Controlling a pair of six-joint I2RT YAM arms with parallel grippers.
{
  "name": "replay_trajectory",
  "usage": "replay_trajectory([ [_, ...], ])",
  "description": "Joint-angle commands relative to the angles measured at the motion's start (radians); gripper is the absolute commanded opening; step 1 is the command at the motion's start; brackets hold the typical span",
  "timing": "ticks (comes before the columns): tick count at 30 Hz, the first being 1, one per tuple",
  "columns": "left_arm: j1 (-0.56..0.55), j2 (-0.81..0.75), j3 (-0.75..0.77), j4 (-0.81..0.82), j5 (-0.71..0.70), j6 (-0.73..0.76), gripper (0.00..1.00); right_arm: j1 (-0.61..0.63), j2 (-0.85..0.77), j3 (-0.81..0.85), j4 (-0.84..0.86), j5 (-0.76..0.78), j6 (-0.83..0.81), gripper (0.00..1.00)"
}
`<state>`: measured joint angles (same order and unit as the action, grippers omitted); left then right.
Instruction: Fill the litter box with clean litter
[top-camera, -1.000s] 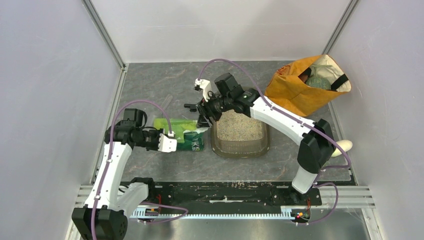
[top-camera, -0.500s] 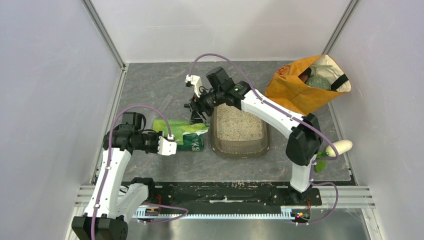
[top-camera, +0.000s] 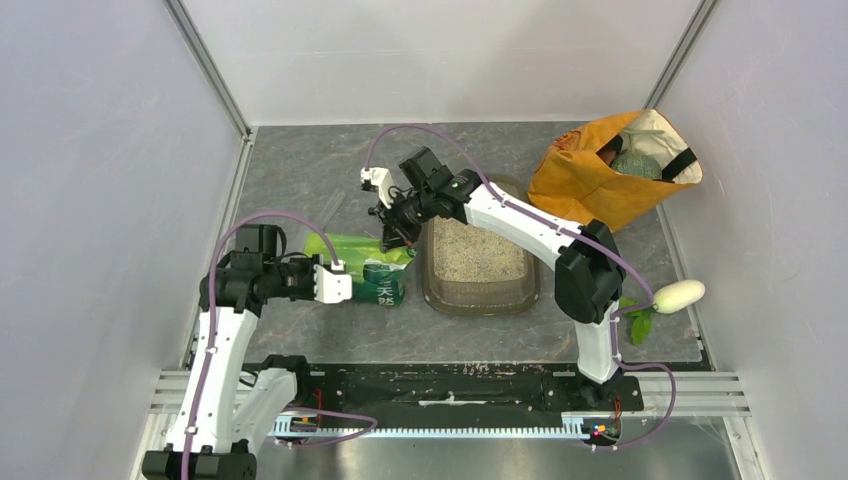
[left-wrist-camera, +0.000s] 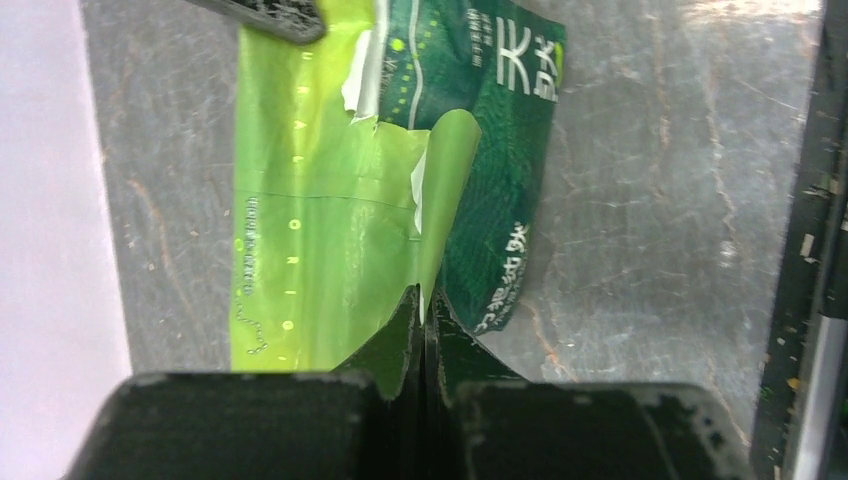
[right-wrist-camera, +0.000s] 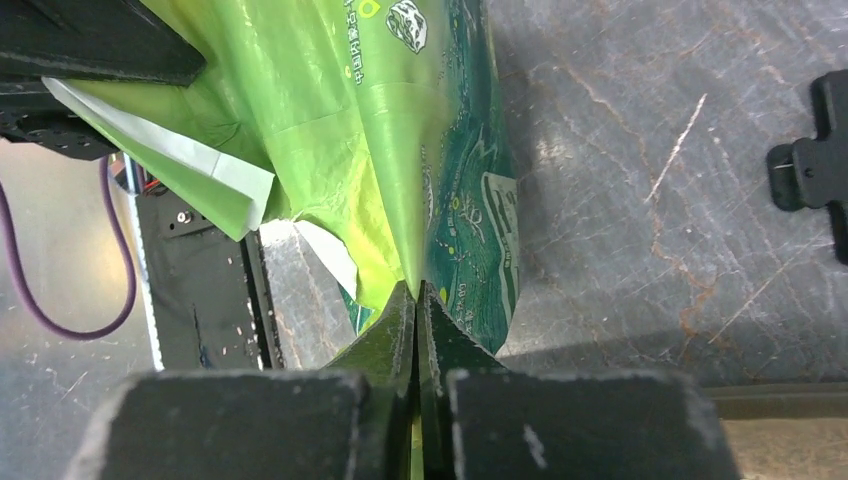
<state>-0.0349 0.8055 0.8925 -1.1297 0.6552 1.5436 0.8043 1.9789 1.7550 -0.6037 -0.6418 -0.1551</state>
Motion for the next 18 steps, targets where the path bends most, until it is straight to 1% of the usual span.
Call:
replay_trajectory([
  [1,0.001,-0.015,0.044,0.184,-0.030,-0.152,0.02,-0.003,-0.051,0.050,0.136,0.018,0.028,0.00],
  [6,0.001,0.002,0.119,0.188,0.007,-0.236,0.02,-0.011,-0.067,0.092,0.122,0.001,-0.016,0.00],
  [7,0.001,0.003,0.129,0.192,0.010,-0.252,0.02,-0.012,-0.065,0.097,0.100,-0.001,-0.026,0.12],
  [9,0.002,0.002,0.150,0.204,0.009,-0.280,0.02,-0.019,-0.065,0.104,0.063,-0.007,-0.029,0.44],
  [10,0.001,-0.001,0.157,0.207,0.009,-0.286,0.02,-0.025,-0.072,0.103,0.051,-0.006,-0.014,0.54],
  [11,0.002,-0.003,0.162,0.214,0.009,-0.296,0.02,-0.035,-0.086,0.099,0.048,-0.005,0.009,0.62],
  [13,0.001,-0.007,0.164,0.229,0.009,-0.304,0.02,-0.056,-0.118,0.094,0.050,0.005,0.041,0.66],
  [18,0.001,-0.002,0.161,0.263,0.016,-0.314,0.02,-0.117,-0.175,0.106,0.050,-0.013,0.137,0.67],
])
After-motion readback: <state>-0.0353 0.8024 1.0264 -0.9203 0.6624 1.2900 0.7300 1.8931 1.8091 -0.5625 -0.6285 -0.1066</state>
